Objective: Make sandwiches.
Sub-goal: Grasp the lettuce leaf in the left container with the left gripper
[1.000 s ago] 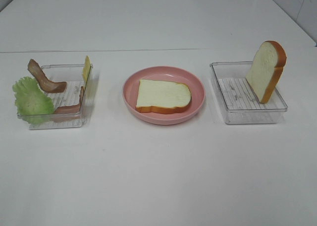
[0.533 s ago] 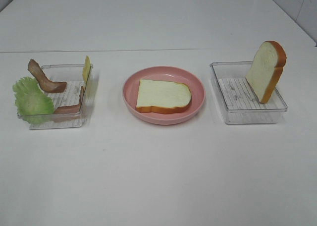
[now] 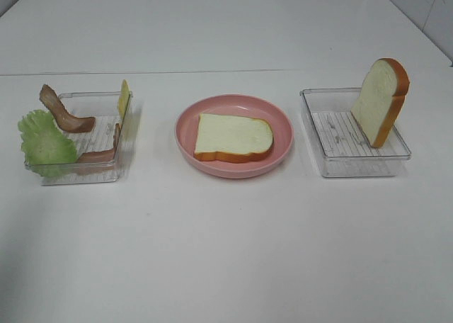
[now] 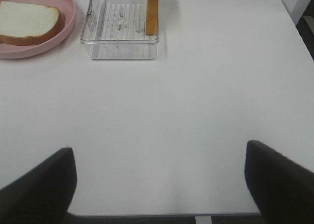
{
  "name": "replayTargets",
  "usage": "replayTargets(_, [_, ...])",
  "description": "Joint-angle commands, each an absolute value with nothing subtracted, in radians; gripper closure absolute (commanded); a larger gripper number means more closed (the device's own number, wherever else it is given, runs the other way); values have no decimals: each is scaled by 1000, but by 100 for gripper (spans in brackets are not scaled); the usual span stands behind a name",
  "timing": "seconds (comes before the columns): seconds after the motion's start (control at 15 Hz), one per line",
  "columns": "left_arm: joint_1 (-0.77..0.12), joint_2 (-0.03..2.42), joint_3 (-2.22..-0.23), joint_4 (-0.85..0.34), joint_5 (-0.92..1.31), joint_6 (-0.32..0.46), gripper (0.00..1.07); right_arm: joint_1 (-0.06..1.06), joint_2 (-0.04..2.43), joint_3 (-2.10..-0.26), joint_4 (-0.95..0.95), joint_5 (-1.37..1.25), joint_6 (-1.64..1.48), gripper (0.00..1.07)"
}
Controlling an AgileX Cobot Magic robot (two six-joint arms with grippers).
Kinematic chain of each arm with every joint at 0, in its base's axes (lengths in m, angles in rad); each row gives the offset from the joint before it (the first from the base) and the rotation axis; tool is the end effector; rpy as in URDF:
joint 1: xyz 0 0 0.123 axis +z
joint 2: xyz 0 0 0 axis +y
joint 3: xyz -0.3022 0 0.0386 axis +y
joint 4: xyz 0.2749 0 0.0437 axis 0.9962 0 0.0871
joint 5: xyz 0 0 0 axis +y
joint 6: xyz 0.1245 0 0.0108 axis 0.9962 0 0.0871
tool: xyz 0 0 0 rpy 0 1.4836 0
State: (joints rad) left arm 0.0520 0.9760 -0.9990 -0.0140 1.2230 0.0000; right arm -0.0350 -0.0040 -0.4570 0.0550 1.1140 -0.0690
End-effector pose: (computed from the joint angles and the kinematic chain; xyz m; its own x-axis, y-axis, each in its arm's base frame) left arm 0.1915 0.0083 0.3328 -0.8955 -0.0514 -0.4421 -0.0504 0.9986 -0.0139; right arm 0.0300 0.0051 0.2549 -0.5344 -0.0260 -0.8448 -0.0306 0.9995 -0.0114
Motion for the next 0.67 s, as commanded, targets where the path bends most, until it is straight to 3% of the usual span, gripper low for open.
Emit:
replayTargets(0.07, [49, 1306, -1190, -8, 1315, 33, 6, -38, -35, -453, 56, 1101, -75, 18])
replayTargets(0.27, [23, 1639, -1444, 0, 1315, 31, 6, -38, -35, -453, 56, 1101, -75, 18])
replayTargets(0.67, [-81, 1988, -1656, 18, 1315, -58, 7, -38, -35, -453, 56, 1101, -75, 18])
